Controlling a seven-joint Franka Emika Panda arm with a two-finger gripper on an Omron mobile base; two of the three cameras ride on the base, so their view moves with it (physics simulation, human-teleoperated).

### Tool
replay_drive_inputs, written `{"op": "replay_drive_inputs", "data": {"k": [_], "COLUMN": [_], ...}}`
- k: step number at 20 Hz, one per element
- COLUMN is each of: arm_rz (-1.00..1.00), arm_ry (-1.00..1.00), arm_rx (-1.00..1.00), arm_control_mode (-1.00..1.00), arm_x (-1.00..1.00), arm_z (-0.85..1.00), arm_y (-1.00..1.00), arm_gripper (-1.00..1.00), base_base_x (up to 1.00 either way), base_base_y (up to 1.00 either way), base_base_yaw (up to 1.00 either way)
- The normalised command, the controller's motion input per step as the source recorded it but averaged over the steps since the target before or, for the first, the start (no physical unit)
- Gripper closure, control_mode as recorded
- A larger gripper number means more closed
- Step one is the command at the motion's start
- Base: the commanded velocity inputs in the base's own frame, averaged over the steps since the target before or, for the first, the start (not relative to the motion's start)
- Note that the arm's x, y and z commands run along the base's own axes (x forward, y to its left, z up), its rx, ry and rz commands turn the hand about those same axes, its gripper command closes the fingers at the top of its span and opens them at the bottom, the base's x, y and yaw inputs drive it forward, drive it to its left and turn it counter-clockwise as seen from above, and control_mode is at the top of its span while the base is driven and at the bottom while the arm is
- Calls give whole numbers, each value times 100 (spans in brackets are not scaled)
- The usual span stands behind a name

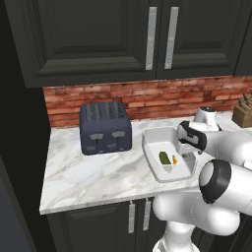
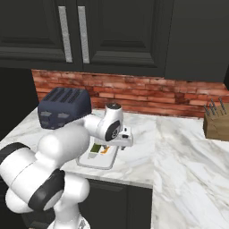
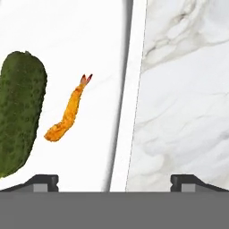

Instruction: Place the tupperware on the second highest shelf of the fridge. Make space for the tupperware among the existing items by rearranging them on the shelves if needed. Close the fridge door when finished.

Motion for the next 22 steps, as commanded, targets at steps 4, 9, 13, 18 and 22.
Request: {"op": "replay_drive_inputs", "data": {"k": [4,9,13,18,22], "arm_rz": [0,0,0,0,0], "arm_ry": [-8,-3,0,2,1], "arm_rx": [0,0,0,0,-1], "arm_control_mode": [-100,-100,-100,-100,-100], "arm_x": [44,48,14,-21,-14], "arm_z": [-33,-51,-37,-12,-2], "arm_y": [0,0,9,31,30], "arm_gripper": [-100,-100,100,100,100], "base_base_x": [0,0,0,0,0], "base_base_y": [0,0,0,0,0], "base_base_yaw": [0,0,0,0,0]}}
